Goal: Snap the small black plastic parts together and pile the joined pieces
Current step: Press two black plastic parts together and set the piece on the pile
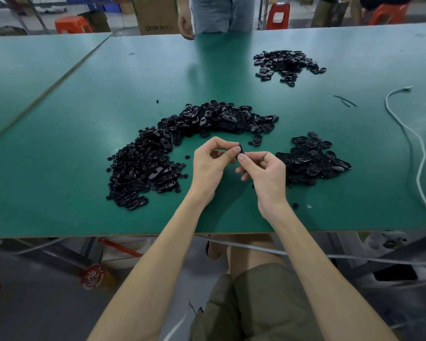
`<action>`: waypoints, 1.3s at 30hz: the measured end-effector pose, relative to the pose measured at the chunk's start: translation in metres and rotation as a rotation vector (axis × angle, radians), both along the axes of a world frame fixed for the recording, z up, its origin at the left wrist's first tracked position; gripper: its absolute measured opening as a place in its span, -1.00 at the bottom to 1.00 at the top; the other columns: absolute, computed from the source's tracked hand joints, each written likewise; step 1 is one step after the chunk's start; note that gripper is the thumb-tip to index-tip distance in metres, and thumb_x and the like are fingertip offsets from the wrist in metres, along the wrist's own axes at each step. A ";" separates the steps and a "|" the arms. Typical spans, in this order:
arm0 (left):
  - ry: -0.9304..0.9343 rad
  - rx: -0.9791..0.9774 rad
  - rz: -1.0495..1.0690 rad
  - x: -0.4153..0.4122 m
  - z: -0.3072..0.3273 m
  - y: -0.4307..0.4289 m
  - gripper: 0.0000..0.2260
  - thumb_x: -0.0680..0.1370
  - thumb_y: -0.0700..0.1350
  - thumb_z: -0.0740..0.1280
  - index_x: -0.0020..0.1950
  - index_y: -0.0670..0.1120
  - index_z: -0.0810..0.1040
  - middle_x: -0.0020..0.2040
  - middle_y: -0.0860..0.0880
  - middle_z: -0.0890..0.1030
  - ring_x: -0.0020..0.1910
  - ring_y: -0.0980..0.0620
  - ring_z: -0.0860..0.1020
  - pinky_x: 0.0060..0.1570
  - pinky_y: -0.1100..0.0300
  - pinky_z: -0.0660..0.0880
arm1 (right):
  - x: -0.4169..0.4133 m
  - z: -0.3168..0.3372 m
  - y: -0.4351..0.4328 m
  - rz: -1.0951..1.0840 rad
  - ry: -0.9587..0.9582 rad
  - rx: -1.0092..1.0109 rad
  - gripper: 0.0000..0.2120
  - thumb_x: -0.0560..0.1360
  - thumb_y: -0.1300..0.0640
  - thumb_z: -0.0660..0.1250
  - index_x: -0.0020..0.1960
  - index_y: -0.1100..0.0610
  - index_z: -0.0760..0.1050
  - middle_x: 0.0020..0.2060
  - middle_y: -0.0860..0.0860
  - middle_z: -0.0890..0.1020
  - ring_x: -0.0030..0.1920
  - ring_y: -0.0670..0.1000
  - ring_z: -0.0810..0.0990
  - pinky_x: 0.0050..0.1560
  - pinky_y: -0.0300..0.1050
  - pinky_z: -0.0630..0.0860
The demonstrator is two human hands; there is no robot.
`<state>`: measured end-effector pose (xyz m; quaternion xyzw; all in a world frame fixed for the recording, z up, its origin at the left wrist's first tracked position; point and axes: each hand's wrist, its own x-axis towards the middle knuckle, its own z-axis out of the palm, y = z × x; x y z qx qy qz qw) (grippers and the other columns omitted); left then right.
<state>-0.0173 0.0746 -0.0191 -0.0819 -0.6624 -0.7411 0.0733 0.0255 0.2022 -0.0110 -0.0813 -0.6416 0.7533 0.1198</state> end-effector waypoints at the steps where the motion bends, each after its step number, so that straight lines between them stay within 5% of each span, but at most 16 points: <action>1: -0.002 -0.001 -0.004 0.000 0.000 0.000 -0.93 0.52 -0.23 0.53 -0.09 -0.08 0.68 -0.15 0.00 0.72 -0.19 0.05 0.61 -0.11 0.27 0.53 | 0.000 0.000 0.000 0.002 0.001 0.001 -0.86 0.54 0.27 0.50 0.02 0.32 0.60 -0.22 0.07 0.75 -0.30 -0.02 0.69 -0.31 -0.23 0.56; 7: -0.018 -0.024 -0.043 0.001 0.000 -0.001 -0.96 0.53 -0.22 0.52 -0.08 -0.13 0.69 -0.15 -0.02 0.72 -0.18 0.02 0.59 -0.11 0.25 0.53 | -0.001 -0.001 0.000 -0.022 -0.002 -0.016 -0.86 0.54 0.29 0.49 0.03 0.35 0.60 -0.23 0.10 0.74 -0.31 -0.03 0.68 -0.31 -0.23 0.55; 11: -0.042 0.003 -0.085 0.002 0.002 -0.001 -0.95 0.52 -0.21 0.53 -0.07 -0.08 0.71 -0.11 -0.23 0.70 -0.12 -0.06 0.60 0.03 0.14 0.56 | -0.001 -0.001 0.000 -0.050 -0.009 -0.028 -0.85 0.55 0.30 0.47 0.04 0.37 0.58 -0.24 0.14 0.71 -0.32 -0.05 0.67 -0.31 -0.24 0.55; 15: -0.067 0.053 -0.109 0.002 0.004 -0.004 -0.90 0.49 -0.25 0.55 -0.06 -0.07 0.71 -0.03 0.02 0.73 -0.03 0.06 0.68 0.10 0.23 0.56 | -0.002 -0.002 0.000 -0.049 -0.005 -0.014 -0.86 0.56 0.30 0.46 0.05 0.36 0.57 -0.21 0.17 0.69 -0.31 -0.06 0.66 -0.29 -0.24 0.54; 23: -0.086 0.035 -0.146 0.001 0.004 -0.006 -0.71 0.51 -0.25 0.53 0.22 -0.07 0.66 0.05 0.01 0.72 0.00 0.07 0.66 0.18 0.12 0.59 | -0.002 -0.002 0.000 -0.047 -0.007 -0.001 -0.88 0.58 0.29 0.44 0.07 0.33 0.56 -0.19 0.14 0.68 -0.29 -0.06 0.66 -0.27 -0.22 0.55; 39: -0.091 0.011 -0.180 -0.001 0.004 -0.009 -0.70 0.49 -0.28 0.54 0.21 -0.12 0.68 -0.07 0.10 0.69 -0.07 0.20 0.57 0.07 0.35 0.50 | -0.002 -0.004 0.001 -0.010 0.040 0.052 -0.88 0.62 0.35 0.36 -0.02 0.16 0.50 -0.23 0.06 0.63 -0.30 -0.07 0.60 -0.24 -0.21 0.55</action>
